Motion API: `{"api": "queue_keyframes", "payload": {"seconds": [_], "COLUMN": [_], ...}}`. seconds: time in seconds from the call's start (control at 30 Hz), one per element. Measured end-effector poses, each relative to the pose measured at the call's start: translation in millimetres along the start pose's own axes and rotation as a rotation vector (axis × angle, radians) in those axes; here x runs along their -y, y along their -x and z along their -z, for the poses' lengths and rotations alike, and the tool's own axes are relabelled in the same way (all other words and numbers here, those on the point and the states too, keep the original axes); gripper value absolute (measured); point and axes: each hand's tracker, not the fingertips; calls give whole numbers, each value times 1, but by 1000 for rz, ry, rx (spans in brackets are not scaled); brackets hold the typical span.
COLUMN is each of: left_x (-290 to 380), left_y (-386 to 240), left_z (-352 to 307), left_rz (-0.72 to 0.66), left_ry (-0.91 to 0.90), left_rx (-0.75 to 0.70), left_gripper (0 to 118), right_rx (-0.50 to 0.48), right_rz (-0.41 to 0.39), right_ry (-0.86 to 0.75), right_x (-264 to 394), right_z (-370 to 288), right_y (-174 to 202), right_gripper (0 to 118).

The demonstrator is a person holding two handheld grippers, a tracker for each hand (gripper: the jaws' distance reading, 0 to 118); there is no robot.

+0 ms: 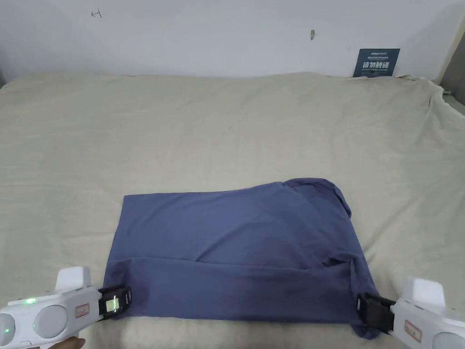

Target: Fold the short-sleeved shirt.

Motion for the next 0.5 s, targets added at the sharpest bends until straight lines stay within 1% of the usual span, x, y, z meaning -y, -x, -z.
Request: {"api": "queue_keyframes", "payload": {"seconds": [0.07,0.2,0.3,0.4,0.43,0.47,0.5], "left_x": [-15,-40,-57,-69,-72,-74,-75], "left_y": [-8,-27,-44,-56,-58,-60,-62], "left_z": [-23,-63,-84,-89,-91,-91,-92], "left_rz": [-2,54,76,66,64,62,72], "left_ry": [-95,-266,-349,-392,-400,-415,-435], "left_rx": [16,8,-23,-54,-50,-37,-15], "left_gripper": [96,96,96,94,90,80,67], "right_rx": [-6,-41,-39,-19,-13,-13,-12], "right_rz": [-5,-35,-65,-103,-112,-123,-127], "right_ry": [-83,-230,-324,-399,-413,-424,-439], "right_x": [-19,-50,-67,-74,-75,-76,-77], "right_z": [-21,-55,-74,-83,-84,-84,-83], "right_y": [7,17,28,42,45,47,48], "right_gripper": [89,89,89,86,81,72,59]}}
